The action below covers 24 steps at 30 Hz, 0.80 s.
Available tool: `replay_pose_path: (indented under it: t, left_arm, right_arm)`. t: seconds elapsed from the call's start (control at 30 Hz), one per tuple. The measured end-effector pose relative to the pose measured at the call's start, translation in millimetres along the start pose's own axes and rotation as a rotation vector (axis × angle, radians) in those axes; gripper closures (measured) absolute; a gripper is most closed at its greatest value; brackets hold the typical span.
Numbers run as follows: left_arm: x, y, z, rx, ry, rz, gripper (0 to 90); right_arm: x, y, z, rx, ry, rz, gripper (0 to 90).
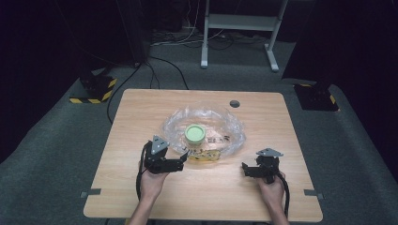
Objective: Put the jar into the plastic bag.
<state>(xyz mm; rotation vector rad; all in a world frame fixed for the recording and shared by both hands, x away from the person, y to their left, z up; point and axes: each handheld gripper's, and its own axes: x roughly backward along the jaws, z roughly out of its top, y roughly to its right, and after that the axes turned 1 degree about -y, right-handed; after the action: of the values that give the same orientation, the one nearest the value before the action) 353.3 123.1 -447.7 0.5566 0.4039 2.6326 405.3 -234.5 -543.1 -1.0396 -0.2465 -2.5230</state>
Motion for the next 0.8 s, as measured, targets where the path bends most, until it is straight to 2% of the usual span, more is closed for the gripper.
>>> replay_pose_path:
  t: [0.07, 0.27, 0.8]
  left_arm:
    - [0.3, 0.6, -0.3, 0.008, 0.009, -0.001, 7.5]
    - [4.7, 1.1, -4.3, -0.011, 0.007, 0.006, 7.6]
    - [11.2, 0.8, -13.8, -0.015, 0.011, 0.014, 7.8]
  right_arm:
    - [0.0, 0.0, 0.0, 0.0, 0.0, 0.0, 4.6]
    - [0.0, -0.1, 0.0, -0.002, 0.0, 0.0, 4.6]
    - [0.0, -0.1, 0.0, -0.001, 0.0, 0.0, 4.6]
